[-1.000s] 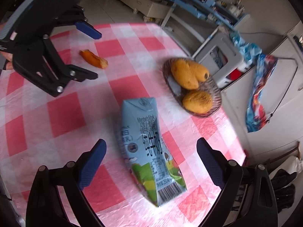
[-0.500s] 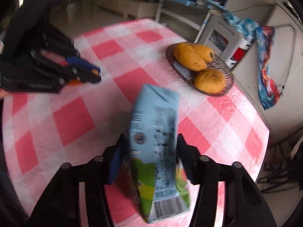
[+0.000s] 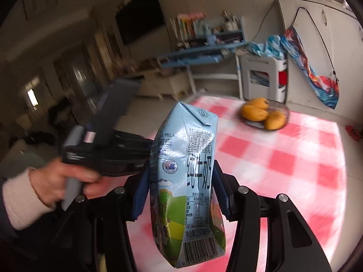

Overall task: Collect trash
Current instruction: 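Drop the milk carton into the yellow bucket with the right tool while the left tool drops the peel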

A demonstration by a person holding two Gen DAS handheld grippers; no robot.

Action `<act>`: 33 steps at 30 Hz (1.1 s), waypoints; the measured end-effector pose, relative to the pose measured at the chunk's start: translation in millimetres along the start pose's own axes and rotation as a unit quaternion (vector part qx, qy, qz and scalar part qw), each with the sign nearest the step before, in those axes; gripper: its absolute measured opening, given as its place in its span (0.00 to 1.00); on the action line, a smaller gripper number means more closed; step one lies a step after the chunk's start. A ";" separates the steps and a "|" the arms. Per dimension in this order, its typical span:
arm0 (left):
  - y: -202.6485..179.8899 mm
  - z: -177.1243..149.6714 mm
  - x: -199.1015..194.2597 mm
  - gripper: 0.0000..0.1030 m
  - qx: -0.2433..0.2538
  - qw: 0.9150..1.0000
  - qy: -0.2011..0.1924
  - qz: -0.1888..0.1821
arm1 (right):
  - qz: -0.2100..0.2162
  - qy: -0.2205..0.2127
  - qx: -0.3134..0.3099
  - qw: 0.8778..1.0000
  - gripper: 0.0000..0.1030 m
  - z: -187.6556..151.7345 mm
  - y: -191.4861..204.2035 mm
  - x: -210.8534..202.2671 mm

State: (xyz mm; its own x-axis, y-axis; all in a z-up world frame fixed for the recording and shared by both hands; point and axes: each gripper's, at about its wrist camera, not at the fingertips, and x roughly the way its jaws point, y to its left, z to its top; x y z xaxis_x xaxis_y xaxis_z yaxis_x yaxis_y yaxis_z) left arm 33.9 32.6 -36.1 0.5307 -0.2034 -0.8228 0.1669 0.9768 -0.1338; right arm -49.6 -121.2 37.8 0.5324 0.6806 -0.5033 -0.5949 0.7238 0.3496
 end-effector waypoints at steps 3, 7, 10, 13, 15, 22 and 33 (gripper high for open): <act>18.1 -22.1 -20.6 0.10 -0.043 0.999 -0.007 0.013 | 0.037 0.009 0.008 0.999 0.49 -21.6 26.0 -2.9; 30.2 -52.1 -53.7 0.10 -0.065 0.997 -0.029 0.034 | 0.064 0.036 -0.001 0.997 0.49 -52.5 59.7 0.2; 34.4 -80.4 -79.2 0.10 -0.077 0.995 -0.043 0.052 | 0.074 0.045 0.004 0.996 0.49 -70.0 74.9 -2.7; 38.4 -106.7 -98.6 0.10 -0.091 0.993 -0.049 0.053 | 0.071 0.072 -0.005 0.995 0.49 -89.6 89.5 3.7; 38.1 -118.7 -107.0 0.10 -0.093 0.993 -0.050 0.054 | 0.068 0.088 -0.012 0.994 0.49 -97.2 93.2 6.6; 28.5 -153.6 -130.8 0.10 -0.095 0.993 -0.054 0.035 | 0.031 0.171 0.000 0.985 0.67 -130.9 96.9 18.0; -0.3 -221.5 -89.5 0.11 -0.130 0.988 0.077 0.011 | -0.200 0.164 -0.014 0.966 0.89 -139.7 71.8 -16.9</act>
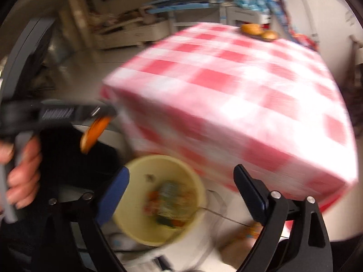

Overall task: Collect trash
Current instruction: 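Drop the milk carton into the yellow bucket with the right tool while the left tool drops the peel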

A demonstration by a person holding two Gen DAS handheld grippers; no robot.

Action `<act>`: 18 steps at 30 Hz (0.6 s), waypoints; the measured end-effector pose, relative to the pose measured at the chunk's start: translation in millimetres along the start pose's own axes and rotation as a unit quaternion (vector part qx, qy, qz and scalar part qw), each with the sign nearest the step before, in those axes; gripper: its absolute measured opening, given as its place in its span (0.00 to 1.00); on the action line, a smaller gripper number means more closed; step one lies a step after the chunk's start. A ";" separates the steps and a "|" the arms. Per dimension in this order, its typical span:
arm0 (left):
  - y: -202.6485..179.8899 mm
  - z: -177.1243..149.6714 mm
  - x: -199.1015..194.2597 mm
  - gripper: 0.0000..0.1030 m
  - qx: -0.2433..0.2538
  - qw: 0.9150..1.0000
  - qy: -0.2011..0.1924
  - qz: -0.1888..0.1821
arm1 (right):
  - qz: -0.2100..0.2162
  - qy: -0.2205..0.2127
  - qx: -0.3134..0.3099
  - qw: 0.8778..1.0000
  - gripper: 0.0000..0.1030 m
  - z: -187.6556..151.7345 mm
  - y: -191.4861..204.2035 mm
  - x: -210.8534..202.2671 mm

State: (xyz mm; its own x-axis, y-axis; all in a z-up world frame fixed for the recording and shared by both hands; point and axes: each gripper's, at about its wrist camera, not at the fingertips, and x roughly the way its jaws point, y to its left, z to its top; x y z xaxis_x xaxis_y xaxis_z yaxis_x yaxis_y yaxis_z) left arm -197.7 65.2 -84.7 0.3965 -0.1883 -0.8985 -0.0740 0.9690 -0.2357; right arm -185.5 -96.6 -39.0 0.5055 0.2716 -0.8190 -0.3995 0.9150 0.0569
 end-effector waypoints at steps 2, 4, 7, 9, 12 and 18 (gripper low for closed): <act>-0.3 -2.4 -0.3 0.24 0.001 1.000 -0.008 0.008 | -0.048 -0.002 -0.011 0.999 0.91 -3.7 0.0 0.6; 0.7 -2.8 -8.7 0.46 -0.003 0.999 -0.038 0.018 | -0.088 -0.008 -0.028 0.996 0.92 -4.8 3.1 0.1; 0.4 -2.8 -19.5 0.63 -0.006 0.996 -0.078 0.037 | -0.138 -0.025 -0.065 0.988 0.92 -10.2 13.0 -2.5; -0.2 -3.1 -25.3 0.70 -0.005 0.994 -0.096 0.047 | -0.155 -0.031 -0.086 0.984 0.92 -11.7 18.5 -3.2; -2.2 -4.2 -36.5 0.77 -0.001 0.990 -0.131 0.056 | -0.170 -0.038 -0.105 0.979 0.92 -16.0 28.9 -4.3; -11.9 -7.0 -55.4 0.83 0.023 0.978 -0.190 0.077 | -0.198 -0.044 -0.088 0.975 0.92 -21.7 33.9 -10.7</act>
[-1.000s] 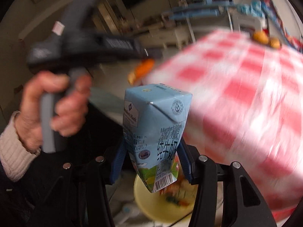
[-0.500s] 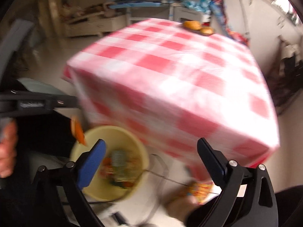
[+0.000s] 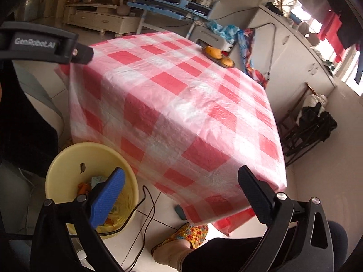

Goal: Collect trash

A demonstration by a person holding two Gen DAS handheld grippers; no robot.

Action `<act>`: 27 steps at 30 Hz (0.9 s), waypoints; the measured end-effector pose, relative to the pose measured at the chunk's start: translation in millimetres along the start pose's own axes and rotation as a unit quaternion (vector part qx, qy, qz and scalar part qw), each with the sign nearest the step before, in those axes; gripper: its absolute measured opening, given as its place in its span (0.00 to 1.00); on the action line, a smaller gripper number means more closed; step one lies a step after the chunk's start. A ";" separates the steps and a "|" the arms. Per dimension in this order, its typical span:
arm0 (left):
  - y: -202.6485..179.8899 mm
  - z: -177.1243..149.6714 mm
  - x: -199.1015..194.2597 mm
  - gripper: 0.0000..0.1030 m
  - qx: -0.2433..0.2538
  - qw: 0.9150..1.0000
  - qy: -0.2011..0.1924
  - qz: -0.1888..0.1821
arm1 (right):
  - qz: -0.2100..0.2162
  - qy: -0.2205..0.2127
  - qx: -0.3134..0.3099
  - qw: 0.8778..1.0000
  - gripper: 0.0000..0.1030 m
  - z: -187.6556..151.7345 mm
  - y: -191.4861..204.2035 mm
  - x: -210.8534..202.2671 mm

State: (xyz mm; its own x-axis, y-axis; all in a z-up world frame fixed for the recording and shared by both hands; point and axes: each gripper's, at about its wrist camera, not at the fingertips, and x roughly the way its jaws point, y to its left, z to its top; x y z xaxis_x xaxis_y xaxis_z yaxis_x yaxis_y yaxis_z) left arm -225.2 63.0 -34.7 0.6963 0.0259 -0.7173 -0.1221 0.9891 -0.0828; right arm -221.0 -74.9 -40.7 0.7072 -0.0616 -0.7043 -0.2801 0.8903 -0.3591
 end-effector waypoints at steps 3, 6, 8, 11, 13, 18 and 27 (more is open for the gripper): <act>-3.8 0.2 -3.6 0.83 0.012 1.000 -0.010 0.009 | -0.004 -0.001 0.025 1.000 0.92 -1.6 -6.9 0.0; -8.2 1.8 -3.4 0.84 0.016 1.000 -0.009 0.001 | 0.000 0.003 0.046 0.999 0.92 -1.5 -11.2 5.2; -12.0 1.5 -2.5 0.84 0.022 1.000 -0.004 -0.005 | 0.000 0.008 0.059 0.998 0.92 -0.4 -13.4 11.4; -19.5 1.4 -0.5 0.84 0.038 0.999 0.007 -0.016 | -0.007 0.002 0.065 0.998 0.92 1.2 -13.8 12.5; -23.0 2.3 -0.8 0.84 0.046 0.999 0.007 -0.015 | -0.012 -0.008 0.067 0.998 0.92 1.6 -14.8 7.9; -23.4 4.7 -2.3 0.84 0.036 0.999 0.000 -0.015 | -0.016 -0.021 0.076 0.997 0.92 0.9 -20.2 3.0; -17.5 3.1 0.4 0.85 0.032 0.999 0.004 -0.013 | 0.000 -0.014 0.068 0.998 0.92 1.9 -12.9 8.0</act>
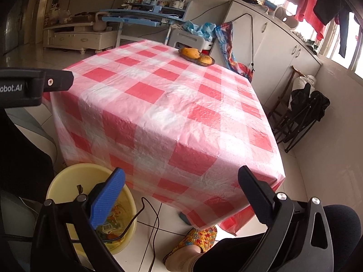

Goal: Collect trash

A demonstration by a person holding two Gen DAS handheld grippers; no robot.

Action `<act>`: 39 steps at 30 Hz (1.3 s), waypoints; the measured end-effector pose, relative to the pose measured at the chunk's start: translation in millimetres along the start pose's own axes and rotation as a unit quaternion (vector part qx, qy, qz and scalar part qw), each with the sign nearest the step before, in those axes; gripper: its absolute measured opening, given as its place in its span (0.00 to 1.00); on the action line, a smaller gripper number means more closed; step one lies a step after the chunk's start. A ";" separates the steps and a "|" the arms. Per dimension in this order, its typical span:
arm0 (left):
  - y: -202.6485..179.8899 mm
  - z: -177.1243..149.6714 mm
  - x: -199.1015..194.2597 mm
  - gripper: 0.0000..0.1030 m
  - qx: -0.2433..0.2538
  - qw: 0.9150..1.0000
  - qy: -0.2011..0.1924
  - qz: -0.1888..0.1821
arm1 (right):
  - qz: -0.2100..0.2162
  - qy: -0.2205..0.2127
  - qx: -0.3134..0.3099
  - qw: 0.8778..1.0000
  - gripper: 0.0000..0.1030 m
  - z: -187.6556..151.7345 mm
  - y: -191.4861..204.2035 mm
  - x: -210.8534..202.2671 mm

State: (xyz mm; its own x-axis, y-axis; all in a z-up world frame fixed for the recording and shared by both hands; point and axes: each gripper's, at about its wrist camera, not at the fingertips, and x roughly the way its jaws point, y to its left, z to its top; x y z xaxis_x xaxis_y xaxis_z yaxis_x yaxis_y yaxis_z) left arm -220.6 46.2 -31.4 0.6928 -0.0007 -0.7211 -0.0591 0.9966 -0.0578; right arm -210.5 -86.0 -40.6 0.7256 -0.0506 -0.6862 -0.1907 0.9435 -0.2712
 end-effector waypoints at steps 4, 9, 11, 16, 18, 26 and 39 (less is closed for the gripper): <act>5.3 0.4 0.6 0.86 -0.015 1.000 0.003 -0.007 | 0.001 0.001 -0.012 1.000 0.92 -0.8 6.6 1.2; 6.1 0.9 -0.7 0.86 -0.018 1.000 0.000 -0.010 | -0.001 0.000 -0.012 1.000 0.92 -1.0 6.9 0.7; 5.5 0.7 -1.4 0.87 -0.018 1.000 -0.001 -0.011 | -0.001 -0.001 -0.010 1.000 0.92 -0.7 6.4 0.5; 5.4 0.6 -1.8 0.88 -0.018 1.000 -0.001 -0.012 | -0.003 0.001 -0.011 1.000 0.92 -0.8 6.2 0.6; 5.4 0.5 -1.7 0.88 -0.018 1.000 -0.002 -0.012 | -0.004 0.002 -0.011 1.000 0.93 -0.7 5.7 0.5; 5.4 1.9 -1.4 0.90 -0.023 1.000 0.003 -0.013 | -0.006 0.007 -0.011 1.000 0.93 -2.3 5.6 2.7; 4.1 1.4 -1.6 0.91 -0.023 1.000 0.003 -0.015 | -0.005 0.012 -0.017 1.000 0.93 -4.0 8.2 4.3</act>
State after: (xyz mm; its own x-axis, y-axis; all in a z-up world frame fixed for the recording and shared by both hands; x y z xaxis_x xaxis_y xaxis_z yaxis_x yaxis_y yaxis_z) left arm -220.9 50.4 -29.5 0.6902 -0.0318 -0.7230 -0.0704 0.9913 -0.1108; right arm -211.6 -79.7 -48.4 0.7120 -0.0685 -0.6988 -0.2059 0.9311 -0.3010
